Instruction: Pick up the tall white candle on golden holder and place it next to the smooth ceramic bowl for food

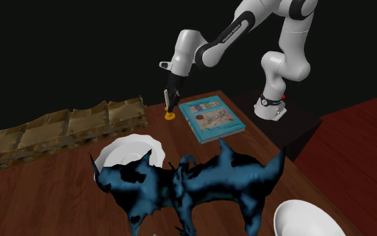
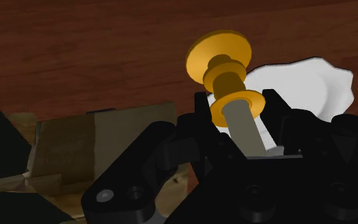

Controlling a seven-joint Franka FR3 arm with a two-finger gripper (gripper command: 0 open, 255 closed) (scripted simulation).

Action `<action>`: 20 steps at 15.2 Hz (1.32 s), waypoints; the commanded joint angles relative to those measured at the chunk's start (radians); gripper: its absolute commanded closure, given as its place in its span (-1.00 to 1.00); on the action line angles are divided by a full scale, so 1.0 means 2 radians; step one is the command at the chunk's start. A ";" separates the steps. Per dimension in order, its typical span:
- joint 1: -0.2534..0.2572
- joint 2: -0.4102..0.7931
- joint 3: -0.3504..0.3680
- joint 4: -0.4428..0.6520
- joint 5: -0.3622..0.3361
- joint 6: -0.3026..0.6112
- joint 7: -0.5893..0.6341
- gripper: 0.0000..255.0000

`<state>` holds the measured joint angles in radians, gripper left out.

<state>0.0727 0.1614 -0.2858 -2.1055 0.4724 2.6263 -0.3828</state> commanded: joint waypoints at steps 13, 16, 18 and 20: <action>0.006 -0.047 -0.013 0.038 -0.065 -0.076 0.060 1.00; 0.007 -0.055 -0.014 0.049 -0.075 -0.094 0.069 1.00; 0.007 -0.059 -0.015 0.057 -0.081 -0.105 0.075 1.00; 0.007 -0.063 -0.016 0.066 -0.086 -0.117 0.081 1.00</action>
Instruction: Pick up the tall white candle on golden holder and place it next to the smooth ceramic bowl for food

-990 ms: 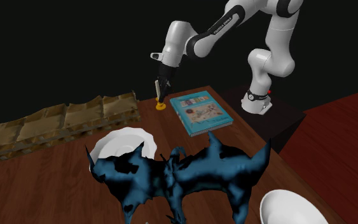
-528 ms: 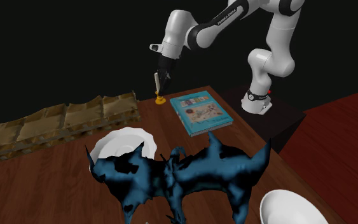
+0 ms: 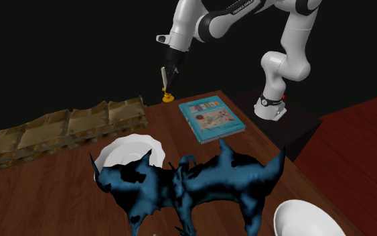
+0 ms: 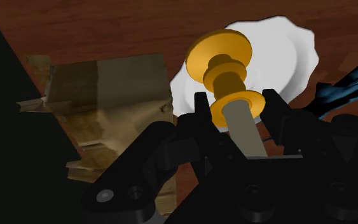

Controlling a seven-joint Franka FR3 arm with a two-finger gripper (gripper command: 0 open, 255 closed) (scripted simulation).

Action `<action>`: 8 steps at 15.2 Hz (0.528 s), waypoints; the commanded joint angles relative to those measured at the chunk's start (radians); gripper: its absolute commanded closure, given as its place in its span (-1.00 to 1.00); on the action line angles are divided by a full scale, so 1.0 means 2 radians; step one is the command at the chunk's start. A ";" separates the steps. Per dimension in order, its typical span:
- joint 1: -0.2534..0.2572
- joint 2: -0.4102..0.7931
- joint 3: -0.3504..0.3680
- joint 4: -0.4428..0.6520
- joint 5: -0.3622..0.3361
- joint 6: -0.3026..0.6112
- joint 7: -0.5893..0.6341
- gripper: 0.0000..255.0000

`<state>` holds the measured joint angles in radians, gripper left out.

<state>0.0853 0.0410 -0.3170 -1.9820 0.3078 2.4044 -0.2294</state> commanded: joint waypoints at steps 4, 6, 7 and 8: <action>0.000 -0.010 -0.001 0.022 -0.014 -0.031 0.015 1.00; 0.006 -0.023 0.004 0.012 -0.025 -0.029 0.031 1.00; 0.012 -0.034 0.010 -0.002 -0.034 -0.023 0.046 1.00; 0.017 -0.045 0.016 -0.015 -0.043 -0.018 0.061 1.00</action>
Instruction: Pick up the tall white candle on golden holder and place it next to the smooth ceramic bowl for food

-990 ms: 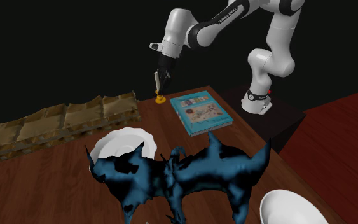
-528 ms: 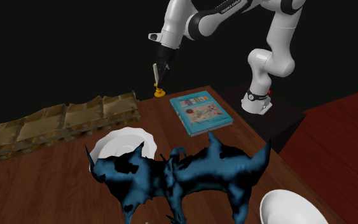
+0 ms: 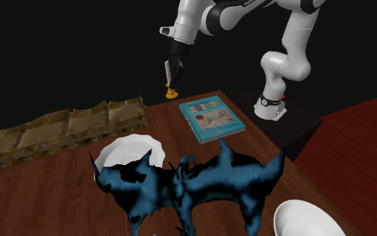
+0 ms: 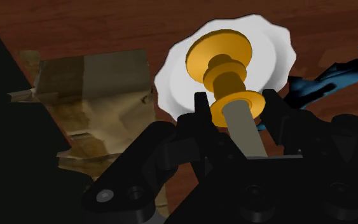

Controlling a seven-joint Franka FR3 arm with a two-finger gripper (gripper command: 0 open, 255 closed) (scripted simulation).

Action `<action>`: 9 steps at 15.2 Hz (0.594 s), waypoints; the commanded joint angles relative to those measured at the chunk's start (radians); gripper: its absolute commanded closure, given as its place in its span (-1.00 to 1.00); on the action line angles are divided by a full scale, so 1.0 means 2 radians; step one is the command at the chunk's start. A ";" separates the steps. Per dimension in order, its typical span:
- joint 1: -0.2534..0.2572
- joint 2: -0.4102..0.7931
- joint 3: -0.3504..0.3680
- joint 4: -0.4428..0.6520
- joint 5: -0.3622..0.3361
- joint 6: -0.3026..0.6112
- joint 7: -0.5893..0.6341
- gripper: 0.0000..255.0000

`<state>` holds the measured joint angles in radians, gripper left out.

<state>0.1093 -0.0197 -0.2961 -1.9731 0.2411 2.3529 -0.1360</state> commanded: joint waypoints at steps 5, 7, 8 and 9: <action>0.026 -0.061 0.040 -0.075 -0.051 0.028 0.091 1.00; 0.032 -0.077 0.057 -0.092 -0.066 0.033 0.122 1.00; 0.035 -0.084 0.065 -0.100 -0.073 0.036 0.138 1.00; 0.038 -0.090 0.074 -0.108 -0.079 0.038 0.154 1.00</action>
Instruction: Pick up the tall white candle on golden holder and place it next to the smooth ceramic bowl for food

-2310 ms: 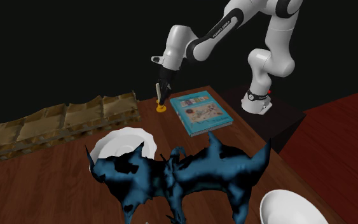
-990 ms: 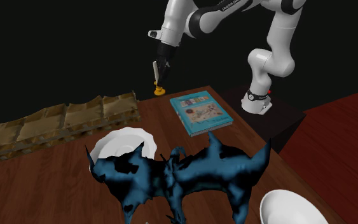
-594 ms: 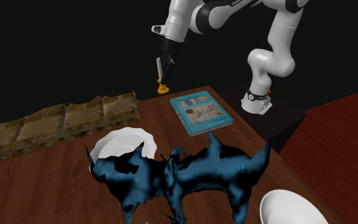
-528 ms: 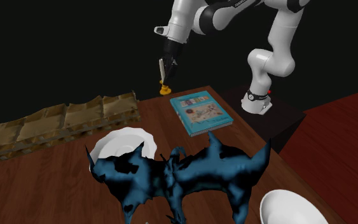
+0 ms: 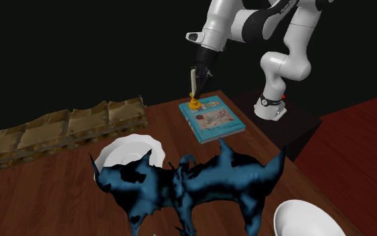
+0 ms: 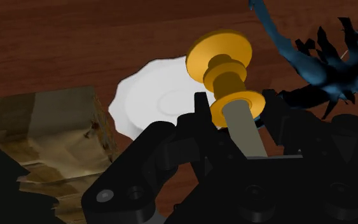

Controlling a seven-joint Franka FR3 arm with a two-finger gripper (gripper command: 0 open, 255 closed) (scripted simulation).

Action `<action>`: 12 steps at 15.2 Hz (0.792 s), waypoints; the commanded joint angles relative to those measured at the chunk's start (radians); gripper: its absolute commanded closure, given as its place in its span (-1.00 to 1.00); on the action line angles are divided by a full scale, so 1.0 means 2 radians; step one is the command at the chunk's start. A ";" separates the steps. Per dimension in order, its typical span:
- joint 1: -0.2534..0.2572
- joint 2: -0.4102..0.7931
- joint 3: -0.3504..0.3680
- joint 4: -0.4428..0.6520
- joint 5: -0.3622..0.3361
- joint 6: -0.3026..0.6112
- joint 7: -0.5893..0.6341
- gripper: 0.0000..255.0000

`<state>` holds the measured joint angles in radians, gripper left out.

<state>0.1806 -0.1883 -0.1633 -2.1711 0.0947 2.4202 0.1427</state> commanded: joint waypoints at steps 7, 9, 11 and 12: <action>0.022 -0.039 0.072 -0.044 -0.043 0.010 0.123 1.00; 0.027 -0.044 0.091 -0.049 -0.052 0.010 0.154 1.00; 0.033 -0.047 0.111 -0.052 -0.061 0.009 0.184 1.00; 0.035 -0.048 0.121 -0.052 -0.065 0.008 0.200 1.00</action>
<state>0.2458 -0.2888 0.0571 -2.2798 -0.0252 2.4370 0.5059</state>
